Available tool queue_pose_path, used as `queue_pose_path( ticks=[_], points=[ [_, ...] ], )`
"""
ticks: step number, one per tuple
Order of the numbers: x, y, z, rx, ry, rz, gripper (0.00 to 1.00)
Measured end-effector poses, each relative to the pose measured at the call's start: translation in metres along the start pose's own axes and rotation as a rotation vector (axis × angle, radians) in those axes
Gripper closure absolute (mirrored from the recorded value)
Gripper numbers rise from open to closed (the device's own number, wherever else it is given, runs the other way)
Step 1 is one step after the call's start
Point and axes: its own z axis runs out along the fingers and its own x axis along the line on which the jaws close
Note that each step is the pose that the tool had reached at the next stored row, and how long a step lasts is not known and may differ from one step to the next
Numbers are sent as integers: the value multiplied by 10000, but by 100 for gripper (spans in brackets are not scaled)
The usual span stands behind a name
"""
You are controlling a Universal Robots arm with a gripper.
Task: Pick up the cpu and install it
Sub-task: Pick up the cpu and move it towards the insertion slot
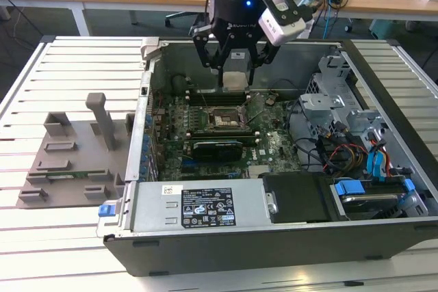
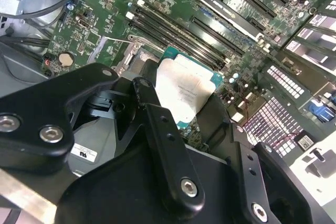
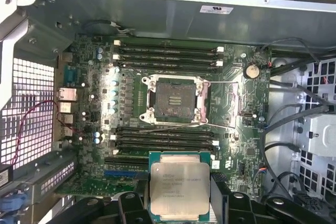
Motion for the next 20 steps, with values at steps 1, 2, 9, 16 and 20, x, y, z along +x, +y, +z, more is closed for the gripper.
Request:
queue_pose_path(
  ticks=[1, 2, 9, 16, 20],
  points=[
    [-4, 1, 9, -1, -1, 0, 45],
    [-6, 1, 14, -1, 0, 0, 45],
    [-47, 13, 88, -2, -1, 0, 45],
    [-85, 49, 176, -2, -1, 1, 45],
    [-88, 101, 231, -2, -1, 0, 45]
  ],
)
